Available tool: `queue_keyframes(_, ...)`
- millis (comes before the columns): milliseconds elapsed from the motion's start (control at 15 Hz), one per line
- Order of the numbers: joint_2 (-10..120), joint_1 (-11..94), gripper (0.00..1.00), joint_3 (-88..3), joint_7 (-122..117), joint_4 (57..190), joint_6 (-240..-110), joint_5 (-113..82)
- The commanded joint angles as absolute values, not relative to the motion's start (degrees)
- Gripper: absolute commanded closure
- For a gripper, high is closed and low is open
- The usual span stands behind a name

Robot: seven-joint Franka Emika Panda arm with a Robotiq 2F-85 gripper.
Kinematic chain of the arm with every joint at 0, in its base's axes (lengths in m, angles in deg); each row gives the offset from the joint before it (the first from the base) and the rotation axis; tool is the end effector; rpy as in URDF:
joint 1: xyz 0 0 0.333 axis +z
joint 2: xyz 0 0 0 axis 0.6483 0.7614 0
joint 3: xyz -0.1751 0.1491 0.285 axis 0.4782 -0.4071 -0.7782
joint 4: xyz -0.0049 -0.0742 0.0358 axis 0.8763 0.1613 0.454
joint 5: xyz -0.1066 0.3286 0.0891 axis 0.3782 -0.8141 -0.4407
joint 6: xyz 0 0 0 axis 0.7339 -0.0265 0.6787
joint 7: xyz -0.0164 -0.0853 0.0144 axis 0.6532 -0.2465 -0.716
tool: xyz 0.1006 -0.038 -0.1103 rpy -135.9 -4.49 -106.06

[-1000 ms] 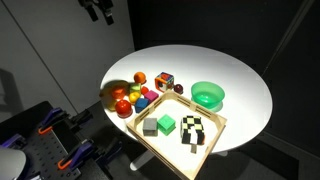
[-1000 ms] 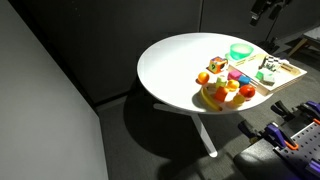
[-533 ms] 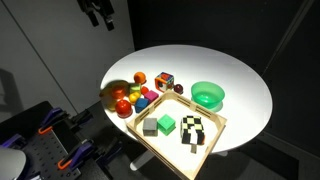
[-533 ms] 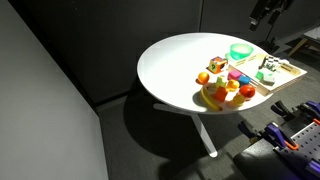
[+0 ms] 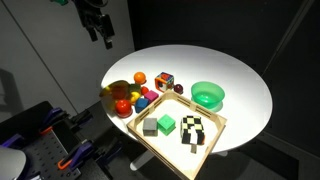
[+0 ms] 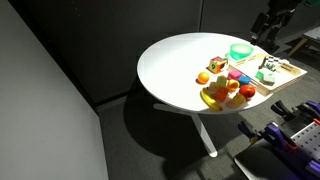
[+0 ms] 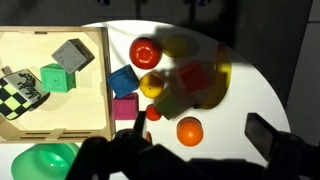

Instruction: Put the orange pushy cube in the crate

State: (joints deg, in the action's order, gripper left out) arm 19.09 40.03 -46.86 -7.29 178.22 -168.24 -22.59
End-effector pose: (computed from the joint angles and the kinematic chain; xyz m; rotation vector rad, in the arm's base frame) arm 0.3702 0.0057 0.4087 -3.0911 0.0547 -0.0217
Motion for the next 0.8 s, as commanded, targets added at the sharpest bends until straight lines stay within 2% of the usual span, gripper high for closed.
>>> queue_keyframes(0,20.95,40.71,0.00,-44.76,-10.56,178.30,-166.96,-25.14)
queue_keyframes(733,28.35,38.39,0.00,-42.27,-10.41,174.08,-163.34,-22.93)
